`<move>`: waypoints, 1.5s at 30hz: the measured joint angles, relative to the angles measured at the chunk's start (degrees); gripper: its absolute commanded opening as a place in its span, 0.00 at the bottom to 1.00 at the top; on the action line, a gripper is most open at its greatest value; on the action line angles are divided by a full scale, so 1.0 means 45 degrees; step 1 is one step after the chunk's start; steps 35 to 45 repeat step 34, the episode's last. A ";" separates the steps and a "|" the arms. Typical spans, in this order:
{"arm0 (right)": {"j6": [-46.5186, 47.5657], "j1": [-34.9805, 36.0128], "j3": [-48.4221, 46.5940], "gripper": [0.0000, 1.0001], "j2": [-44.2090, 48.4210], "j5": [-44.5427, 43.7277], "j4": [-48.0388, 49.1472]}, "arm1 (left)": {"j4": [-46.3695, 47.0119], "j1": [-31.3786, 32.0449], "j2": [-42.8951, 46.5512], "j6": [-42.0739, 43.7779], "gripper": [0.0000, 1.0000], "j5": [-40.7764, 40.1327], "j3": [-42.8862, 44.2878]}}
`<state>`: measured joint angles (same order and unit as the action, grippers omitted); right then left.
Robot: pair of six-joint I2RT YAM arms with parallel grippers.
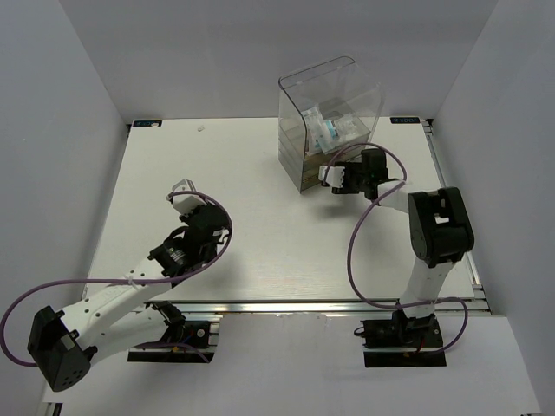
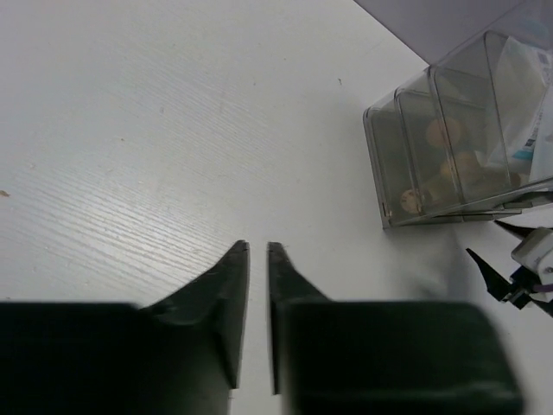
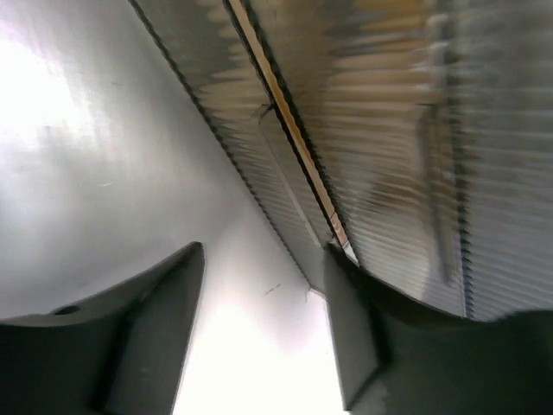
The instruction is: Organize the makeup
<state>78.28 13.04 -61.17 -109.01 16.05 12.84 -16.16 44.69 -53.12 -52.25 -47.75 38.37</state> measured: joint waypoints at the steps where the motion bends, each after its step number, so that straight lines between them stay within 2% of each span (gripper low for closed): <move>1: -0.0073 -0.0005 0.0102 0.52 0.0301 0.0185 -0.0243 | 0.0000 0.0000 0.0019 -0.0010 0.04 -0.0039 -0.0019; 3: -0.0481 -0.0049 0.0520 0.41 0.1190 0.0500 -0.0641 | 0.0049 -0.0005 0.0092 -0.0073 0.00 -0.0087 -0.0117; 4: -0.0772 -0.0063 0.0743 0.22 0.1724 0.0709 -0.0923 | 0.0068 -0.0005 0.0121 -0.0058 0.00 -0.0121 -0.0175; 6: -0.1656 -0.0078 0.1054 0.00 0.2778 0.1161 -0.1496 | 0.0175 -0.0049 0.0155 -0.0044 0.00 -0.0121 -0.0296; 10: -0.4337 -0.0248 0.1282 0.00 0.4386 0.2137 -0.2603 | 0.0549 -0.0160 0.0024 0.0107 0.00 -0.0073 -0.0350; 12: -0.5999 -0.0549 0.1515 0.00 0.5110 0.2550 -0.2919 | 0.0787 -0.0238 -0.0092 0.0257 0.26 0.0063 -0.0350; 13: -0.6965 -0.0772 0.1710 0.03 0.5527 0.2686 -0.3026 | 0.0928 -0.0287 -0.0165 0.0335 0.42 0.0141 -0.0350; 14: -0.7815 -0.1001 0.1880 0.10 0.5926 0.2803 -0.3143 | 0.1039 -0.0335 -0.0223 0.0447 0.58 0.0262 -0.0350; 15: -0.8733 -0.1263 0.2030 0.20 0.6402 0.2846 -0.3288 | 0.1175 -0.0393 -0.0272 0.0525 0.78 0.0442 -0.0355; 16: -0.9666 -0.1472 0.2132 0.40 0.6839 0.2827 -0.3410 | 0.1365 -0.0481 -0.0311 0.0578 0.86 0.0665 -0.0359; 18: -1.1385 -0.1817 0.2142 0.55 0.7708 0.2574 -0.3609 | 0.1841 -0.0636 -0.0350 0.0719 0.98 0.1141 -0.0369; 21: -1.3493 -0.1894 0.1739 0.89 0.8689 0.1904 -0.3993 | 0.2506 -0.0826 -0.0393 0.0933 0.98 0.1855 -0.0369; 25: -1.5470 -0.1846 0.0452 0.89 0.8981 0.0559 -0.4877 | 0.3036 -0.0918 -0.0612 0.1331 0.98 0.2565 -0.0350; 31: -1.7034 -0.1870 -0.0879 0.89 0.8976 -0.0597 -0.6489 | 0.3517 -0.0967 -0.0889 0.1938 0.98 0.3347 -0.0146; 45: -1.7296 -0.1870 -0.0937 0.89 0.8976 -0.0850 -0.6858 | 0.3784 -0.0967 -0.0889 0.2142 0.98 0.3575 -0.0058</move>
